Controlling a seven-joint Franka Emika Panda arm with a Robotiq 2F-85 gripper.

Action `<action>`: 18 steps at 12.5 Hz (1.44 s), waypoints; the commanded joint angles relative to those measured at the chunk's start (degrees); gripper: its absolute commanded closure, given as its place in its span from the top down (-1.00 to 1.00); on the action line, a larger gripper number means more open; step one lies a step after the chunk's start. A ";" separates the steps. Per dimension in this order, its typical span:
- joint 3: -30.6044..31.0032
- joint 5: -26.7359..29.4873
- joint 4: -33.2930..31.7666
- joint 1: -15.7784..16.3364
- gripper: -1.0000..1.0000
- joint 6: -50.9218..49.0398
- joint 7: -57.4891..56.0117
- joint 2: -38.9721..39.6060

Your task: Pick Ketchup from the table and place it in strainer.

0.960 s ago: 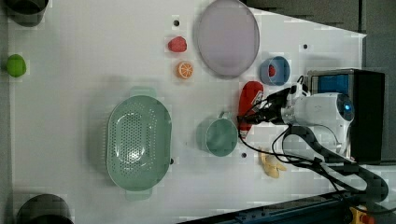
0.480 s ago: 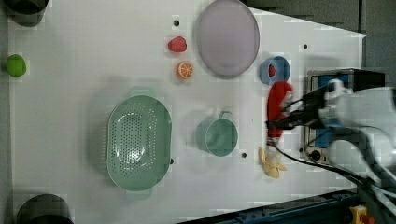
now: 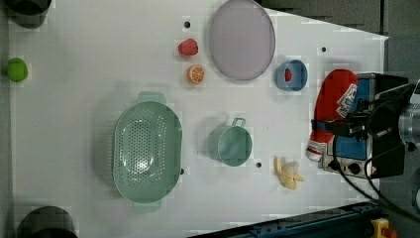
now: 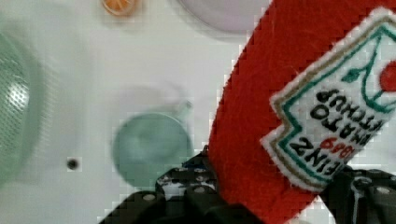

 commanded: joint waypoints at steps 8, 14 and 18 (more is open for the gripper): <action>22.54 3.55 0.38 3.49 0.22 16.82 44.81 16.58; 24.15 -0.14 0.21 6.82 0.51 33.84 51.34 32.42; 23.03 -1.68 0.41 6.59 1.00 36.27 53.09 34.13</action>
